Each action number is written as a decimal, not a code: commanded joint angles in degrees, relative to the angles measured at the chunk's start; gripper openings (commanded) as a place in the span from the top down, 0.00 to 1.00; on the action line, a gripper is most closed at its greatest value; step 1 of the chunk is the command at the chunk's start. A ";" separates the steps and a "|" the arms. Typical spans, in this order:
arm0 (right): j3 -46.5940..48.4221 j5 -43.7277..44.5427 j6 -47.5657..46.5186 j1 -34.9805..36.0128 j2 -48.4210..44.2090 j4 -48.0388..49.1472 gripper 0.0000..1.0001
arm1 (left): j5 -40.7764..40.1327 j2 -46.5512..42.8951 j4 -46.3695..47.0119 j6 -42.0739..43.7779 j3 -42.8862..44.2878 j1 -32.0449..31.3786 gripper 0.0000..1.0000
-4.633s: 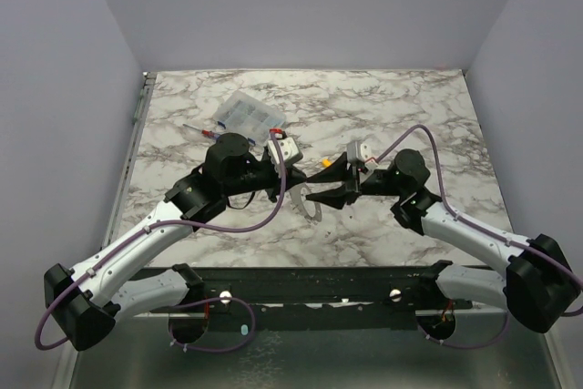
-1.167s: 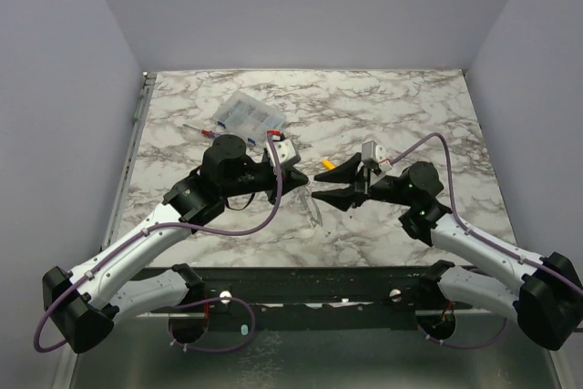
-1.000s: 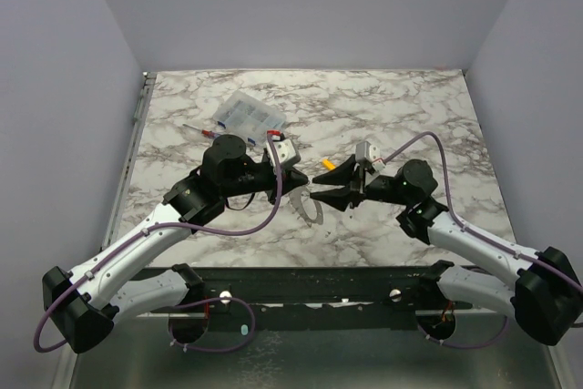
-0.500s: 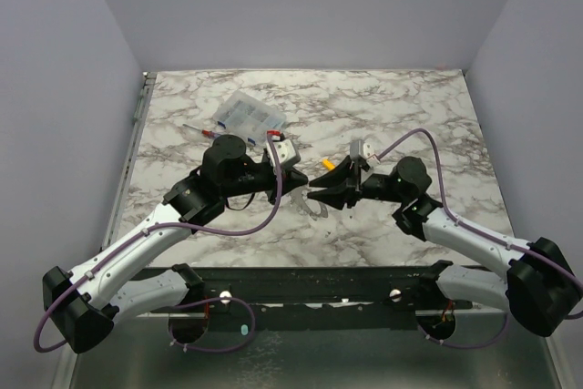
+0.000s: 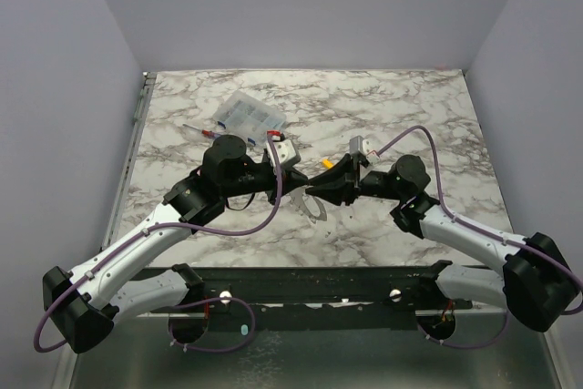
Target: Put the keys on the keyring
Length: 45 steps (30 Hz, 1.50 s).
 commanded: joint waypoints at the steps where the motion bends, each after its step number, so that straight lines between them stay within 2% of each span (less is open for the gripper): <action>1: 1.54 -1.53 0.77 0.33 0.63 2.55 0.73 | 2.01 -0.41 1.52 -0.40 -0.21 -0.15 1.00; 3: 1.47 -1.53 0.87 0.32 0.87 2.93 0.80 | 2.03 -0.37 1.54 -0.39 -0.24 -0.22 1.00; 10: 1.51 -2.00 1.60 0.32 1.61 4.12 0.89 | 2.07 -0.28 1.51 -0.42 -0.22 -0.15 1.00; 13: 1.97 -3.18 1.38 0.34 2.15 3.63 0.99 | 2.02 -0.28 1.52 -0.43 -0.21 -0.18 1.00; 22: 2.21 -4.80 -0.58 0.34 1.75 1.32 0.99 | 1.70 -0.86 1.83 -0.58 -0.34 -0.20 1.00; 25: 1.53 -4.23 -1.41 0.33 0.26 1.49 0.99 | 1.37 -1.51 2.25 -0.87 -0.56 -0.23 0.81; 29: 0.50 -3.51 -1.87 0.34 -1.43 2.18 0.99 | 1.32 -3.14 2.42 -1.12 -0.57 0.04 0.52; 32: -0.05 -3.82 -0.24 0.29 -2.25 3.61 0.99 | 1.17 -6.13 2.97 -1.27 -0.52 0.14 0.39; 34: -0.33 -3.86 1.65 0.34 -3.22 5.14 0.99 | 1.13 -8.83 3.71 -2.10 -0.76 0.12 0.38; 40: -3.03 -1.08 12.11 0.34 -7.50 15.27 0.99 | 4.04 -16.93 6.37 -5.27 -2.29 0.03 0.46; 45: -4.42 0.87 23.20 0.32 -7.55 27.93 0.99 | 8.75 -21.02 15.98 -11.75 -7.13 0.03 0.48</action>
